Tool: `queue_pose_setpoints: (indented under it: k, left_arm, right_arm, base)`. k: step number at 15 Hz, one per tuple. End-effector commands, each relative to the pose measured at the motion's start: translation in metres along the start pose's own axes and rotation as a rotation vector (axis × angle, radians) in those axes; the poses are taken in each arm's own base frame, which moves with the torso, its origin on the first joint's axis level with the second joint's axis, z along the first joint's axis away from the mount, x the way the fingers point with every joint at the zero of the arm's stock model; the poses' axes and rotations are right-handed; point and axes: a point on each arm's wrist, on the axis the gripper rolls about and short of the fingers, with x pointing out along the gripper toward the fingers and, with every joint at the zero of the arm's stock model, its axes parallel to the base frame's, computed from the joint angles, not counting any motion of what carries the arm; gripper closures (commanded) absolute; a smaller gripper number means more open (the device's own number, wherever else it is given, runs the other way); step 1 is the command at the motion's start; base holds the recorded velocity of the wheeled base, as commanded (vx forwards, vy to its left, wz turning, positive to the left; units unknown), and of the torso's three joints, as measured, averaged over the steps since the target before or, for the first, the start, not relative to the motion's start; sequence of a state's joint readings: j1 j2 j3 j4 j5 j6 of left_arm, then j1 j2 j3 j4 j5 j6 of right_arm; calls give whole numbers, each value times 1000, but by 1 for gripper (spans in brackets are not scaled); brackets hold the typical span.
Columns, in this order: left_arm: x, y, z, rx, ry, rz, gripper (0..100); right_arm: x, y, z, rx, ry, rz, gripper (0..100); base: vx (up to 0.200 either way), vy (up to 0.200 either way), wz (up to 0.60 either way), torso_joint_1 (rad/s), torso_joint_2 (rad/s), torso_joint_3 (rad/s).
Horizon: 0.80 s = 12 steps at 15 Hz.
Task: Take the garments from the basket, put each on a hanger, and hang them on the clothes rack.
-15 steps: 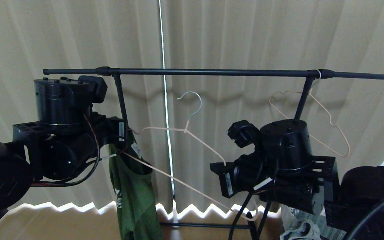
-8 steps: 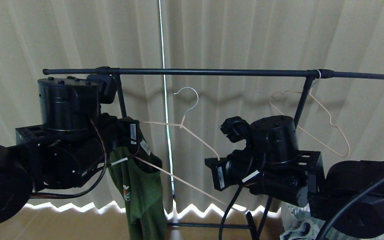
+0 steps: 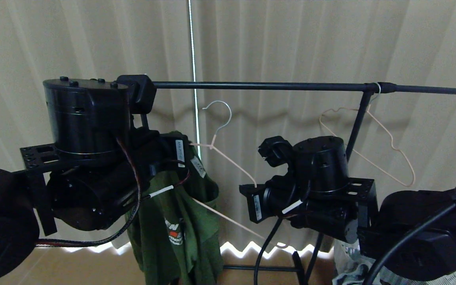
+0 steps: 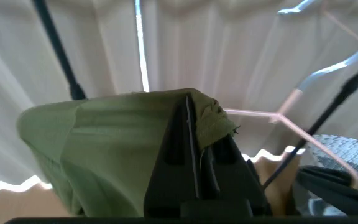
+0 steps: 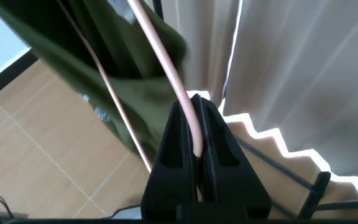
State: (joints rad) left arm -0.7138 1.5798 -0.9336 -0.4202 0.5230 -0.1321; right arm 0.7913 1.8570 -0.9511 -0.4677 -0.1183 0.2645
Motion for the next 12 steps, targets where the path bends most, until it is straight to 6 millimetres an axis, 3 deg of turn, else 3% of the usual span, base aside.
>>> queue_pose_setpoints:
  k: [1, 5, 9, 12]
  left_arm:
    - [-1, -2, -1, 2, 8, -60, 100]
    - [-21, 1, 7, -10, 0, -308, 100]
    - [-28, 6, -3, 3, 30, -340, 100]
    - [-33, 9, -1, -3, 19, -340, 100]
  right_arm:
    - [4, 1, -2, -3, 1, 2, 100]
    - [3, 2, -3, -7, 3, 4, 100]
    - [-6, 3, 3, -7, -24, 11, 100]
    - [-24, 4, 13, -11, -65, 23, 100]
  base:
    - [0, 0, 0, 0, 0, 0]
    - [0, 0, 0, 0, 0, 0]
    - [0, 0, 0, 0, 0, 0]
    - [0, 0, 0, 0, 0, 0]
